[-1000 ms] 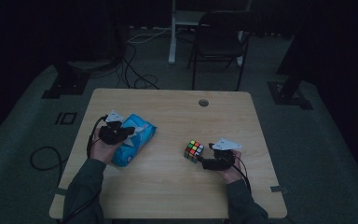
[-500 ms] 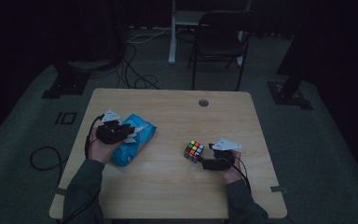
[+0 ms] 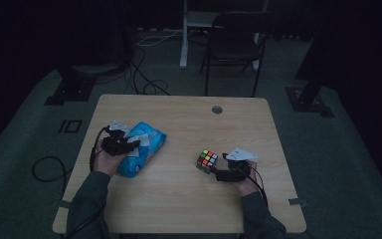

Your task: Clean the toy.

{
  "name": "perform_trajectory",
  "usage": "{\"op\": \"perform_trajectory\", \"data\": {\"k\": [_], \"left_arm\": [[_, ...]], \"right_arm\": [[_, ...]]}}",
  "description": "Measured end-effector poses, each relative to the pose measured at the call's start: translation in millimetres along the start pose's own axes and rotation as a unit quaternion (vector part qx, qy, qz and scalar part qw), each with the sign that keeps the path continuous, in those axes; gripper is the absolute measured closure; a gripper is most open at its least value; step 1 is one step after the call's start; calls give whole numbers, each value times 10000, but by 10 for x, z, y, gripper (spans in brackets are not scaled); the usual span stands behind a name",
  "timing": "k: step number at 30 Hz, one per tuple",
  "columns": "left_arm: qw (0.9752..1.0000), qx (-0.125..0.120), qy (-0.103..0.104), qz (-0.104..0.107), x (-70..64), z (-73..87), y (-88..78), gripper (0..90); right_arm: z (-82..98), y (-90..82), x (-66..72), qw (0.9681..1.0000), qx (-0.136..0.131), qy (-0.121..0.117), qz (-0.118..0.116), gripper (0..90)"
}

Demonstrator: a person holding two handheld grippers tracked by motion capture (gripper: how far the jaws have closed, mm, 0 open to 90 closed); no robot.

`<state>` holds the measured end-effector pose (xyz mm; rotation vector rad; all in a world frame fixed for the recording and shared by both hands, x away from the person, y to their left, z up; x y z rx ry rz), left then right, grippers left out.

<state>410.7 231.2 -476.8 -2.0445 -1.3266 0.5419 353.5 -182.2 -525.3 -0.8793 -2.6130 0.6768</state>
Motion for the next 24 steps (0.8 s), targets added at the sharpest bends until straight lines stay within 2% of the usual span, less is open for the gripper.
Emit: {"op": "perform_trajectory", "data": {"k": [4,7,9,11,13,15,18,24], "left_arm": [[9996,-106,-184,168,47,-1,-35,686],[9996,-115,-236,118,87,4,-52,729],[9998,-86,-182,-37,87,13,-40,786],[9999,-36,-149,1,75,23,-16,791],[10000,28,-72,-25,49,28,7,752],[9999,57,5,-90,34,24,17,783],[9999,-44,59,-151,7,2,-23,846],[9996,-228,102,-99,-36,-41,-118,862]], "right_arm": [[0,-11,-6,10000,-15,6,-2,233],[1,-8,-6,10000,-9,14,-11,233],[1,-5,-3,10000,-4,17,-9,233],[2,-4,-3,10000,0,22,-9,233],[2,-6,-5,10000,-5,21,-10,232],[2,-9,-6,10000,-14,18,-9,233],[2,-21,-5,10000,-7,24,-16,244],[13,-67,-11,9999,-6,90,-86,300]]}}
Point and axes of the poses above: each handheld gripper's, and its own axes: y roughly forward along the jaws, z roughly out of its underside, x roughly to its left, the point moved 1 cm from there along y, roughly forward along the jaws, and after that the axes turned 10 degrees about -z, right-handed, at the moved point
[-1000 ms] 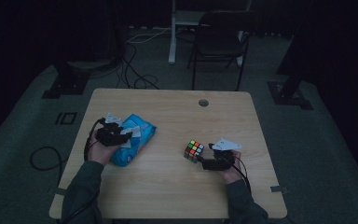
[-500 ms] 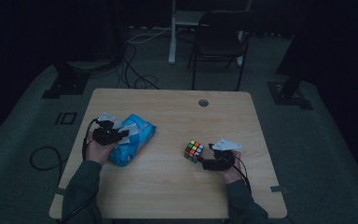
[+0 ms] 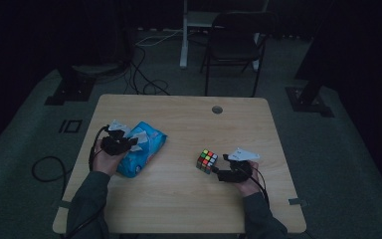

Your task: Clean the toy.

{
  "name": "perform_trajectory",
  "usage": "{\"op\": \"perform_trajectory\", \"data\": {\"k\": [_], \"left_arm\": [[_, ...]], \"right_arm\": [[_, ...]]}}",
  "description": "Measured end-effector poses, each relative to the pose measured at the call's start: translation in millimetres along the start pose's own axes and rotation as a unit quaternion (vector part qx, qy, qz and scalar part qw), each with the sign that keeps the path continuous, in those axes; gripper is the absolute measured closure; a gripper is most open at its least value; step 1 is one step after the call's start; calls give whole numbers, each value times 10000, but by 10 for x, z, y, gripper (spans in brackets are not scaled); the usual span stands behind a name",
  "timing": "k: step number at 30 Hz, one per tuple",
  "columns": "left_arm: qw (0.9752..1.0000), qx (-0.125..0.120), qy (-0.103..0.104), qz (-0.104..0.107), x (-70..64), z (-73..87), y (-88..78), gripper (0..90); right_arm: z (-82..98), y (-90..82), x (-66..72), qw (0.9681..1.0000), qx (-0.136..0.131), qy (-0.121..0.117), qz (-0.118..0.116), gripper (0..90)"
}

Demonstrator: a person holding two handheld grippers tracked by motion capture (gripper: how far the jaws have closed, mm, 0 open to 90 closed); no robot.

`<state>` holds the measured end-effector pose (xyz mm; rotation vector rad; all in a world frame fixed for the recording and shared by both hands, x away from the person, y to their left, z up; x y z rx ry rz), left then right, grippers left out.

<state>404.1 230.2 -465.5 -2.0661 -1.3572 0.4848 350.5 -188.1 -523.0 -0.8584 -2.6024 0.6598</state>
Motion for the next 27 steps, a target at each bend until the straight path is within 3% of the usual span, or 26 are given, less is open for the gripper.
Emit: {"op": "perform_trajectory", "data": {"k": [4,11,18,20,21,26,27], "left_arm": [[9999,-109,-3,11,-16,-10,-32,863],[9993,-378,-55,52,0,-79,-149,865],[9964,-790,-99,294,-44,-220,-307,865],[9964,-790,-99,294,-44,-220,-307,865],[9958,-858,-18,327,-83,-293,-344,865],[9954,-884,15,373,-119,-325,-350,864],[9951,-883,67,440,-164,-336,-342,864]], "right_arm": [[10,-32,-14,9998,-97,152,-107,358],[32,-68,-53,9987,-147,420,-231,359],[20,-64,-14,9996,-71,171,-194,267],[18,-58,-4,9998,-57,108,-180,267],[13,-50,15,9998,-35,48,-196,228],[4,-48,26,9998,-47,-7,-210,181],[-2,-46,22,9997,-61,-16,-254,139]]}}
Point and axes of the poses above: each handheld gripper's, and its own axes: y roughly forward along the jaws, z roughly out of its underside, x roughly to its left, the point moved 1 cm from there along y, roughly forward along the jaws, and after that the axes turned 10 degrees about -z, right-handed, at the moved point
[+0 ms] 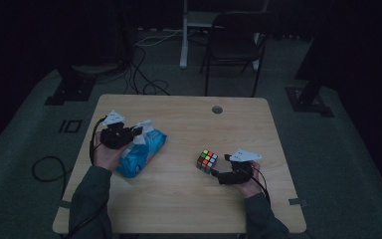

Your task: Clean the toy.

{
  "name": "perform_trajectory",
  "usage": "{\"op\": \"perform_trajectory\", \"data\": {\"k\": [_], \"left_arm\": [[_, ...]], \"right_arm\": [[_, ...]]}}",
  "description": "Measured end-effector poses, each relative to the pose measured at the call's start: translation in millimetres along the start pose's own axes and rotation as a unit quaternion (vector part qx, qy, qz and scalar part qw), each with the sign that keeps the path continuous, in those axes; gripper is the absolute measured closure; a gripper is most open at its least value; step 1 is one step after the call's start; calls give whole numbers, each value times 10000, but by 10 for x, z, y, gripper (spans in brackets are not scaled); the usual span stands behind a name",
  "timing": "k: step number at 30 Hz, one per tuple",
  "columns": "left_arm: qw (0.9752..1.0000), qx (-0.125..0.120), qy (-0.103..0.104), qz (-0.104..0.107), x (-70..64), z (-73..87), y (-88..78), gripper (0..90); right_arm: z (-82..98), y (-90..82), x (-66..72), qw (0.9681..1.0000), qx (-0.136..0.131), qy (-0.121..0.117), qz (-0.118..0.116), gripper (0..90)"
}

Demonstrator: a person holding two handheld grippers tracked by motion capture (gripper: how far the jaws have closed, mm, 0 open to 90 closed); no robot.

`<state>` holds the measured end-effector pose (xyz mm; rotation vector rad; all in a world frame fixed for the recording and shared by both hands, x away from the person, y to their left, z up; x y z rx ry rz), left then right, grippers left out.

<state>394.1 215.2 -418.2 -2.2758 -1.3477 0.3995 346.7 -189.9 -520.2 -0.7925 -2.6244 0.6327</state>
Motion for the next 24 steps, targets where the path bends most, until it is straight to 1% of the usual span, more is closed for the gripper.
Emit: {"op": "perform_trajectory", "data": {"k": [2,5,9,10,13,15,17,18,19,20,21,22,24], "left_arm": [[10000,6,21,30,-20,-2,13,863],[10000,12,22,57,-38,-2,30,863],[9999,18,33,129,-76,-10,60,863],[9998,20,46,171,-101,-20,71,862],[9998,26,76,198,-125,-32,85,862],[9997,24,92,226,-148,-43,101,862],[9996,36,98,265,-168,-53,120,862],[9995,37,97,314,-193,-57,143,862],[9995,37,97,314,-193,-57,143,862],[9993,43,100,357,-212,-57,163,861],[9993,43,100,357,-212,-57,163,861],[9992,62,106,387,-235,-57,187,861],[9991,69,122,403,-243,-58,195,861]], "right_arm": [[-2,17,-3,10000,8,-65,-4,136],[0,46,-2,10000,31,-81,5,136],[-3,114,-8,9998,98,-159,16,138],[-20,152,-10,9996,133,-217,80,137],[-34,191,-26,9996,142,-241,41,133],[-41,237,-37,9994,196,-298,41,131],[-37,275,-38,9990,259,-355,80,131],[-25,316,-41,9985,323,-425,133,136],[-25,316,-41,9985,323,-425,133,136],[-11,350,-38,9980,342,-504,141,142],[-11,350,-38,9980,342,-504,141,142],[-3,381,-47,9976,347,-571,184,151],[-2,390,-51,9976,350,-575,170,164]]}}
Point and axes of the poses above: each handheld gripper's, and its own axes: y roughly forward along the jaws, z roughly out of its underside, x roughly to its left, the point moved 1 cm from there along y, roughly forward along the jaws, and after that the axes turned 10 degrees about -z, right-handed, at the moved point
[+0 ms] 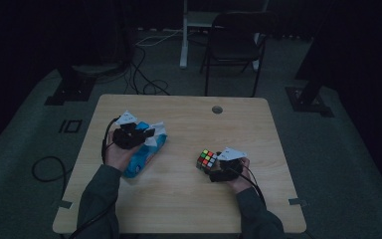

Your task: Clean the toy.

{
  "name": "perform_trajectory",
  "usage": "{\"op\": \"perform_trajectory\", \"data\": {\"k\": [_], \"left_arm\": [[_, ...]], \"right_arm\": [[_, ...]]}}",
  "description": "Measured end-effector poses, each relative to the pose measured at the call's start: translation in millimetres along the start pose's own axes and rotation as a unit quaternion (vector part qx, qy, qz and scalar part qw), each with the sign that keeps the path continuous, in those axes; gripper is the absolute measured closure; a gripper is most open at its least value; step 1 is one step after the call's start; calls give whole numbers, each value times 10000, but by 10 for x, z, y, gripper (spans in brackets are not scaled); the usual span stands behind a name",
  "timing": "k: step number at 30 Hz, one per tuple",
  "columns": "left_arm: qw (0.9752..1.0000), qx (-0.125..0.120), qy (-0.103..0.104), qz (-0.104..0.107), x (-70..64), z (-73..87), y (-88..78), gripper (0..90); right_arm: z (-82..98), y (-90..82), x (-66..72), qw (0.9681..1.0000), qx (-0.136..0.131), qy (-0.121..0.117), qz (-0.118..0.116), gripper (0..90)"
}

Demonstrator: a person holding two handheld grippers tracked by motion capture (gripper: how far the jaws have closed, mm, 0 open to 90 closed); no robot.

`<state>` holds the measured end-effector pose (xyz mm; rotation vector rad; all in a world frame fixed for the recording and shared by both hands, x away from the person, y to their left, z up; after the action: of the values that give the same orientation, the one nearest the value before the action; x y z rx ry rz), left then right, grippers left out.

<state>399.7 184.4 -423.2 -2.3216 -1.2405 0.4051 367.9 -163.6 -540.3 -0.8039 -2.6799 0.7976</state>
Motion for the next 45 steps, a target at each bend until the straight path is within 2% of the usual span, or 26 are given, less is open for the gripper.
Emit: {"op": "perform_trajectory", "data": {"k": [1,2,3,4,7,17,26,38,45], "left_arm": [[10000,-2,1,19,-10,-1,11,861],[10000,2,-1,38,-21,-2,23,861],[10000,2,-1,38,-21,-2,23,861],[10000,-3,5,54,-30,-3,30,861],[10000,0,14,80,-37,-3,38,860],[9998,-7,18,201,-94,-18,80,861],[9991,-33,122,396,-216,-60,138,861],[9981,-87,174,585,-313,-94,152,861],[9967,-180,264,743,-445,-164,137,861]], "right_arm": [[0,15,-5,10000,3,-36,5,188],[4,45,-4,10000,36,-55,41,254],[4,45,-4,10000,36,-55,41,254],[14,64,19,9999,55,-130,19,302],[10,61,45,9998,38,-196,46,322],[18,66,67,9998,-14,-182,76,330],[-1,0,45,9999,-124,-29,41,346],[-44,-126,116,9995,-285,-156,50,346],[-73,-141,150,9992,-329,-227,55,346]]}}
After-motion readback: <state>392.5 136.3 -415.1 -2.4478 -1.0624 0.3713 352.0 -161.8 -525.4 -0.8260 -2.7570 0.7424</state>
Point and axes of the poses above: each handheld gripper's, and its own axes: y roughly forward along the jaws, z roughly out of its underside, x roughly to its left, the point moved 1 cm from there along y, roughly forward along the jaws, and after that the axes turned 10 degrees about -z, right-handed, at the moved point
